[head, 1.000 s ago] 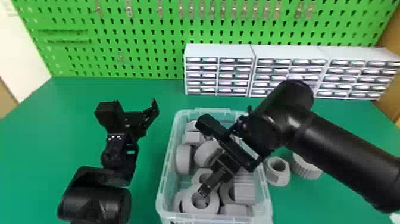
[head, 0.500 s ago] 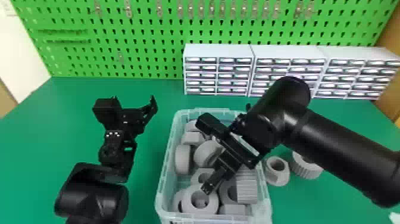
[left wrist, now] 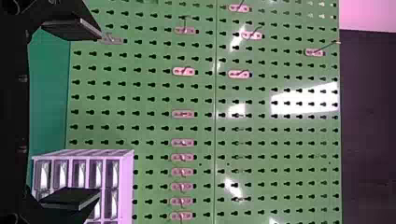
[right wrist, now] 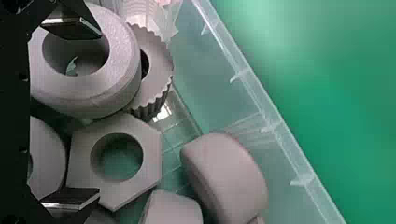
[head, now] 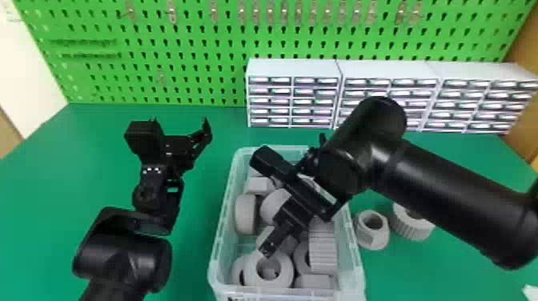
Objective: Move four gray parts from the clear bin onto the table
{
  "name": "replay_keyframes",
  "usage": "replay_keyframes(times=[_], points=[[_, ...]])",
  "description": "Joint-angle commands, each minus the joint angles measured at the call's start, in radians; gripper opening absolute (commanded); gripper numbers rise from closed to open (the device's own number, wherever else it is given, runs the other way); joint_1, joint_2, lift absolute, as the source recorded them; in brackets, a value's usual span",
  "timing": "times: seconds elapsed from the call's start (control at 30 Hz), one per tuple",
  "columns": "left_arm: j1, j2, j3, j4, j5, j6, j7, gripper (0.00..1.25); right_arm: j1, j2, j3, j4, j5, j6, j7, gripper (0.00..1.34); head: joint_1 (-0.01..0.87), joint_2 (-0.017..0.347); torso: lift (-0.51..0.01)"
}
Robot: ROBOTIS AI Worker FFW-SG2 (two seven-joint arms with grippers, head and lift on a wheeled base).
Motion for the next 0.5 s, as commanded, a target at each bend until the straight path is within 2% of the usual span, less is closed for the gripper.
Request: replay_keyframes(times=[0.0,0.23,0.47], points=[[-0.01,0.007,-0.004,0.0,0.0,0.0,0.0,1.15,-0.004,0.005,0.018,0.005,-0.006,-0.006,0.0,1.23,0.693,0.072,-0.052],[-0.04,0.021,-0.014,0.0,0.002,0.0,0.006,1.15,-0.019,0.002,0.063,0.008,-0.017,-0.02,0.0,1.23,0.693,0.072,-0.052],[-0.061,0.028,-0.021,0.0,0.003,-0.003,0.015,1.15,-0.009,0.005,0.069,0.023,-0.02,-0.02,0.0,1.23,0.693,0.072,-0.052]])
